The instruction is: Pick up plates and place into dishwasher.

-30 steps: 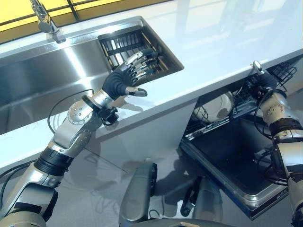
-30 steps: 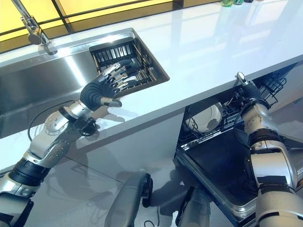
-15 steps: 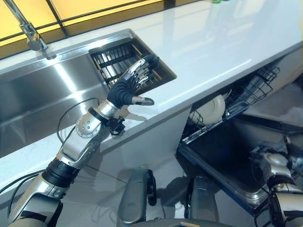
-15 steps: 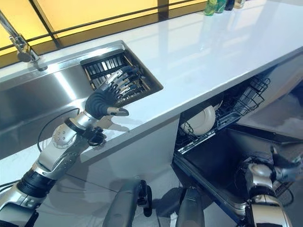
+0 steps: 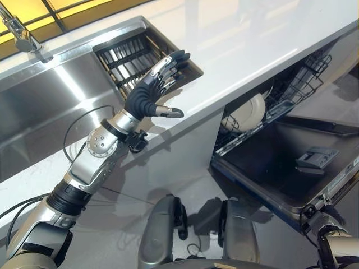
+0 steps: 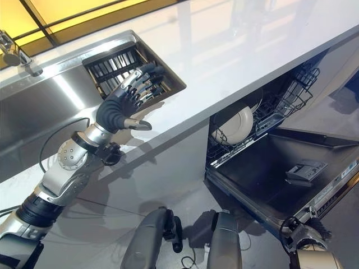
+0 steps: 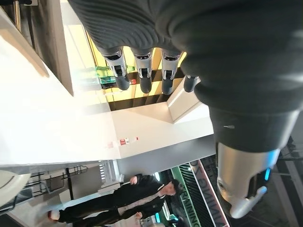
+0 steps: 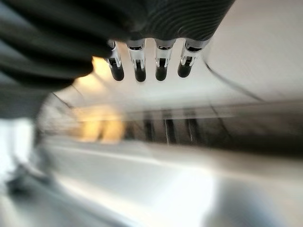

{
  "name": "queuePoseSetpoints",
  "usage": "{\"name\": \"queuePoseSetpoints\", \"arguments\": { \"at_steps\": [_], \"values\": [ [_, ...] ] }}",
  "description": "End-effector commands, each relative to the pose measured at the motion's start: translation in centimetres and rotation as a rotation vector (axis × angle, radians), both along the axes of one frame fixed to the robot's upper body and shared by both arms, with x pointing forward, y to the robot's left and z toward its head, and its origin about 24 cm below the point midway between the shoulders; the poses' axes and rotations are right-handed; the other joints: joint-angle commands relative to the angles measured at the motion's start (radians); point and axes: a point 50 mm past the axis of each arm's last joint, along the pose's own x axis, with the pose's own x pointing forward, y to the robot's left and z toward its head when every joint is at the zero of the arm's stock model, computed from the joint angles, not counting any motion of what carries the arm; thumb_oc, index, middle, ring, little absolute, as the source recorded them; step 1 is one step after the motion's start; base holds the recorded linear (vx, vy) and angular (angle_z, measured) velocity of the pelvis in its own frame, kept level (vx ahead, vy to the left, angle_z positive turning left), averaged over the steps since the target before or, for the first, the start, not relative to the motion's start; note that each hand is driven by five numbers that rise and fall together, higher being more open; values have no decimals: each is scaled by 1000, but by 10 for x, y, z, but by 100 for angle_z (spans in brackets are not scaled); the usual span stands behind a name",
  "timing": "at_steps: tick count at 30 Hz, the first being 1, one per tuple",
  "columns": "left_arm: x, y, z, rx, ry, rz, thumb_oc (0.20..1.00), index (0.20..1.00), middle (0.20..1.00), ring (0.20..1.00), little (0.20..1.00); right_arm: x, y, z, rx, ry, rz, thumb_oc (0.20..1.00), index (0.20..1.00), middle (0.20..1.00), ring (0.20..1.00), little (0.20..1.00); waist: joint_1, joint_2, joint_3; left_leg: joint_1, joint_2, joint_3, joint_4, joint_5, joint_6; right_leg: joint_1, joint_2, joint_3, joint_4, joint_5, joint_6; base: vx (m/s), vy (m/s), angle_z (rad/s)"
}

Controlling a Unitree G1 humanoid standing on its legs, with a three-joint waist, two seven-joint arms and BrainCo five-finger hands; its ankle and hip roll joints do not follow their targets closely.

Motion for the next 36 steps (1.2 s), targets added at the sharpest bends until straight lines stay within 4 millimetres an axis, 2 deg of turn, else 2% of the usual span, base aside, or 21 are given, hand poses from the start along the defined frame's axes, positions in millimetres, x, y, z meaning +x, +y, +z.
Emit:
{"name": "queuePoseSetpoints", "arguments": {
  "at_steps": [1, 3, 5, 7, 8, 10, 11, 12, 16, 19, 21, 23, 25, 26, 28, 29, 30, 32, 34, 36],
  "values": [
    [-13, -27, -51, -101, 206, -103, 1000, 1000, 1000, 1000, 1000, 33, 43, -7, 348, -310, 244, 1000, 1000, 1000, 1000, 1000, 8, 63, 61, 52, -43, -8, -12, -82, 27, 20, 51, -89, -43, 49, -118, -34, -77, 0],
    [-14, -25, -49, -88, 207, -111, 1000, 1000, 1000, 1000, 1000, 58, 51, 9, 411, -535, 358, 1000, 1000, 1000, 1000, 1000, 19, 61, 59, 50, -45, -17, -12, -79, 24, 22, 49, -97, -40, 48, -118, -17, -81, 0],
    [-12, -18, -47, -78, 205, -116, 1000, 1000, 1000, 1000, 1000, 91, 61, 40, 445, -863, 496, 1000, 1000, 1000, 1000, 1000, 30, 57, 56, 49, -44, -24, -15, -76, 20, 25, 45, -107, -36, 45, -117, -19, -64, -11],
    [-9, -11, -47, -73, 206, -109, 1000, 1000, 1000, 1000, 1000, 110, 68, 65, 439, -1098, 609, 1000, 1000, 1000, 1000, 1000, 32, 52, 52, 51, -39, -26, -17, -76, 17, 27, 41, -112, -36, 44, -112, -2, -43, -25],
    [-8, -4, -48, -71, 208, -101, 1000, 1000, 1000, 1000, 1000, 122, 78, 85, 432, -1262, 678, 1000, 1000, 1000, 1000, 1000, 31, 46, 49, 54, -33, -27, -19, -76, 14, 30, 38, -116, -36, 45, -108, 11, -45, -29],
    [-6, 2, -50, -70, 214, -98, 1000, 1000, 1000, 1000, 1000, 134, 91, 111, 430, -1456, 768, 1000, 1000, 1000, 1000, 1000, 30, 40, 43, 56, -28, -31, -20, -76, 10, 34, 34, -120, -37, 46, -102, 33, -41, -28],
    [-5, 7, -50, -65, 221, -102, 1000, 1000, 1000, 1000, 1000, 144, 104, 137, 450, -1590, 840, 1000, 1000, 1000, 1000, 1000, 30, 34, 36, 59, -23, -32, -21, -77, 7, 38, 30, -121, -39, 48, -96, 45, -35, -25],
    [-5, 8, -50, -64, 224, -106, 1000, 1000, 1000, 1000, 1000, 146, 107, 145, 454, -1644, 860, 1000, 1000, 1000, 1000, 1000, 29, 31, 33, 61, -22, -33, -20, -78, 5, 40, 29, -122, -40, 48, -94, 41, -33, -23],
    [-6, 9, -52, -44, 214, -138, 1000, 1000, 1000, 1000, 1000, 158, 125, 212, 455, -1962, 933, 1000, 1000, 1000, 1000, 1000, 44, 19, 8, 69, -17, -51, -24, -77, -5, 62, 20, -135, -52, 55, -81, 43, -45, -22],
    [-5, 5, -53, -38, 214, -145, 1000, 1000, 1000, 1000, 1000, 162, 129, 233, 486, -2079, 891, 1000, 1000, 1000, 1000, 1000, 56, 11, -14, 87, -20, -65, -44, -73, -10, 92, 18, -147, -73, 61, -75, 45, -34, -6],
    [-4, 3, -56, -33, 226, -156, 1000, 1000, 1000, 1000, 1000, 163, 134, 232, 491, -2062, 877, 1000, 1000, 1000, 1000, 1000, 63, 5, -32, 109, -20, -73, -74, -63, -15, 123, 20, -154, -103, 71, -71, 61, -26, 13],
    [-5, 0, -62, -26, 238, -171, 1000, 1000, 1000, 1000, 1000, 164, 136, 220, 469, -1976, 844, 1000, 1000, 1000, 1000, 1000, 69, -3, -53, 142, -17, -80, -128, -42, -22, 169, 27, -161, -159, 88, -68, 90, -24, 25],
    [-6, -1, -68, -13, 251, -197, 1000, 1000, 1000, 1000, 1000, 164, 127, 201, 469, -1875, 732, 1000, 1000, 1000, 1000, 1000, 76, -13, -83, 186, -14, -88, -208, -13, -31, 228, 36, -169, -244, 112, -64, 109, -21, 30],
    [-6, -1, -68, -13, 251, -197, 1000, 1000, 1000, 1000, 1000, 164, 127, 202, 469, -1875, 732, 1000, 1000, 1000, 1000, 1000, 75, -13, -85, 189, -15, -89, -223, 0, -31, 231, 38, -172, -259, 124, -66, 129, -5, 54],
    [-9, -3, -72, 1, 263, -247, 1000, 1000, 1000, 1000, 1000, 160, 117, 178, 450, -1763, 639, 1000, 1000, 1000, 1000, 1000, 75, -18, -117, 230, -13, -88, -309, 32, -38, 277, 52, -173, -351, 149, -62, 129, 12, 80],
    [-11, -7, -77, 7, 282, -294, 1000, 1000, 1000, 1000, 1000, 155, 115, 158, 460, -1689, 595, 1000, 1000, 1000, 1000, 1000, 71, -21, -142, 270, -15, -77, -381, 54, -45, 317, 68, -168, -432, 165, -53, 112, 15, 62],
    [-12, -8, -78, 8, 286, -308, 1000, 1000, 1000, 1000, 1000, 154, 114, 154, 464, -1674, 587, 1000, 1000, 1000, 1000, 1000, 71, -22, -148, 281, -16, -75, -410, 73, -46, 328, 74, -168, -463, 183, -53, 129, 19, 30],
    [-18, -18, -82, 3, 303, -395, 1000, 1000, 1000, 1000, 1000, 144, 116, 126, 493, -1559, 554, 1000, 1000, 1000, 1000, 1000, 60, -28, -186, 339, -21, -63, -529, 118, -58, 381, 99, -158, -596, 216, -40, 116, 29, -8],
    [-21, -22, -85, -17, 312, -448, 1000, 1000, 1000, 1000, 1000, 138, 116, 111, 516, -1493, 531, 1000, 1000, 1000, 1000, 1000, 57, -30, -200, 381, -25, -60, -597, 146, -63, 420, 112, -151, -671, 243, -33, 105, 38, -26],
    [-28, -28, -89, -44, 327, -544, 1000, 1000, 1000, 1000, 1000, 123, 119, 83, 558, -1383, 505, 1000, 1000, 1000, 1000, 1000, 48, -35, -224, 422, -28, -53, -678, 180, -66, 454, 126, -144, -754, 274, -24, 93, 57, -19]
  ]
}}
